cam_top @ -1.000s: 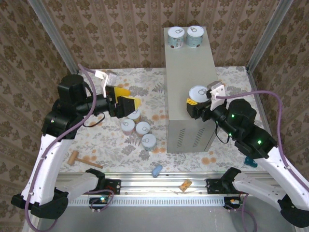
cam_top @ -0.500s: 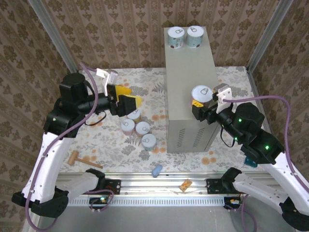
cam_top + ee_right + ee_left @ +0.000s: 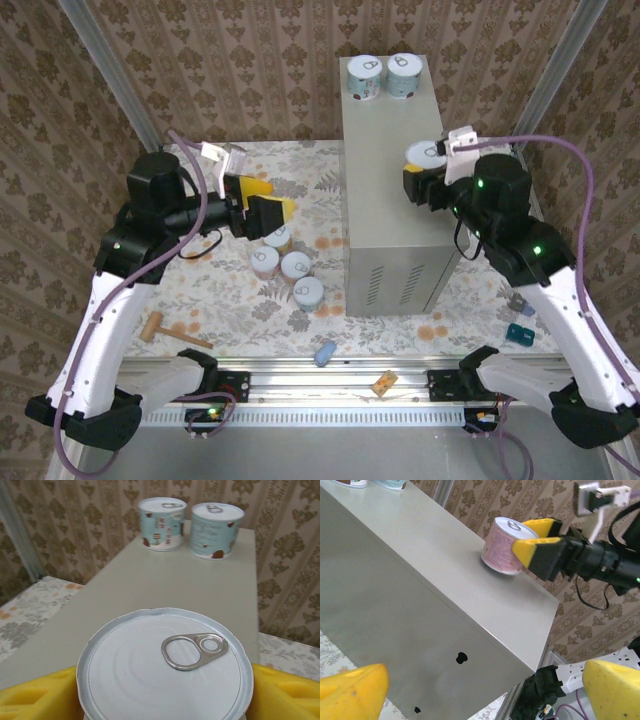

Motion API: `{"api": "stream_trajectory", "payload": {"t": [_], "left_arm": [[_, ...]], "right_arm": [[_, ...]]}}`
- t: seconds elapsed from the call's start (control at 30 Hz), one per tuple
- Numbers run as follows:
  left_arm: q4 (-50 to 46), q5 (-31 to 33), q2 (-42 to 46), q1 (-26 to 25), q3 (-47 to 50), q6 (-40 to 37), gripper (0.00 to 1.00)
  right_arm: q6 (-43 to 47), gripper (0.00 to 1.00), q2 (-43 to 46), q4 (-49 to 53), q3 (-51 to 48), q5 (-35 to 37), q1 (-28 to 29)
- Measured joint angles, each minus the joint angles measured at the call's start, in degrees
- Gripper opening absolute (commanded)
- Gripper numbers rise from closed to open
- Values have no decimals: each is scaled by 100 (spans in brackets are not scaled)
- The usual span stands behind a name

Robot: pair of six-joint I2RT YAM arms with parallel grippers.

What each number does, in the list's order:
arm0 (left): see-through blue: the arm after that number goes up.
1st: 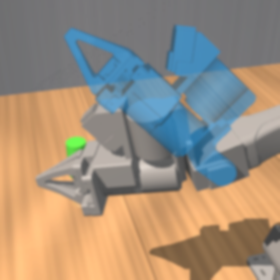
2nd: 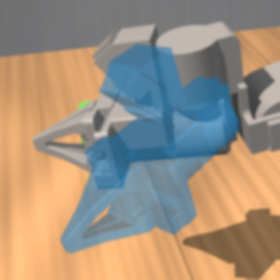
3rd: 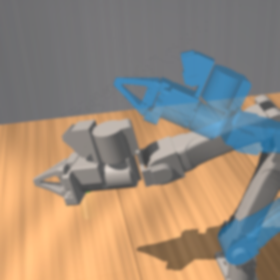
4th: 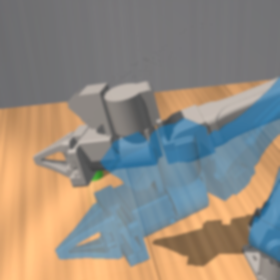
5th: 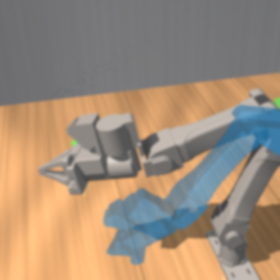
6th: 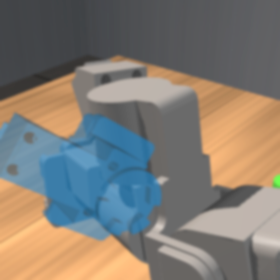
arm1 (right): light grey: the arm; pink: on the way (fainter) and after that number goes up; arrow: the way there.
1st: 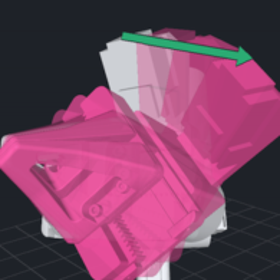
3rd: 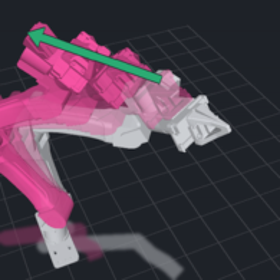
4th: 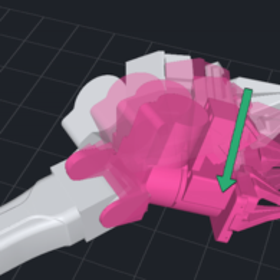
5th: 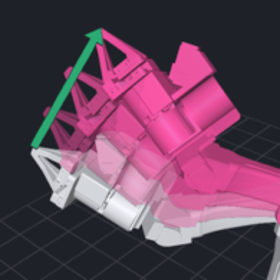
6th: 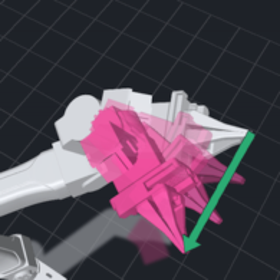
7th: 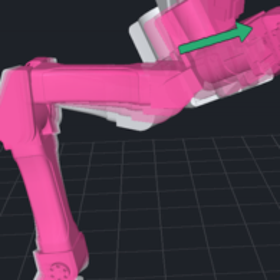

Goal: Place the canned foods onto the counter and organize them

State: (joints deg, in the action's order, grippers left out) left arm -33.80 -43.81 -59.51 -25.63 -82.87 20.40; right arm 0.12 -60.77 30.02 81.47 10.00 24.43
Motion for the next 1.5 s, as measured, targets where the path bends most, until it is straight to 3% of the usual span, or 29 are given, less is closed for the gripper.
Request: {"api": "stream_trajectory", "payload": {"t": [0.17,0.63,1.07,1.5], "left_arm": [[7,44,0,-173,52,-2,100],[286,79,37,-173,330,66,100],[540,76,31,-179,437,197,100],[590,348,-227,-619,271,168,100]], "right_arm": [[-35,76,-721,-295,291,-319,-511],[-55,81,-1867,-1357,658,-592,-857],[-55,92,-1561,-1665,315,-623,-887],[-52,90,-1187,-1676,-225,-619,-896]]}}
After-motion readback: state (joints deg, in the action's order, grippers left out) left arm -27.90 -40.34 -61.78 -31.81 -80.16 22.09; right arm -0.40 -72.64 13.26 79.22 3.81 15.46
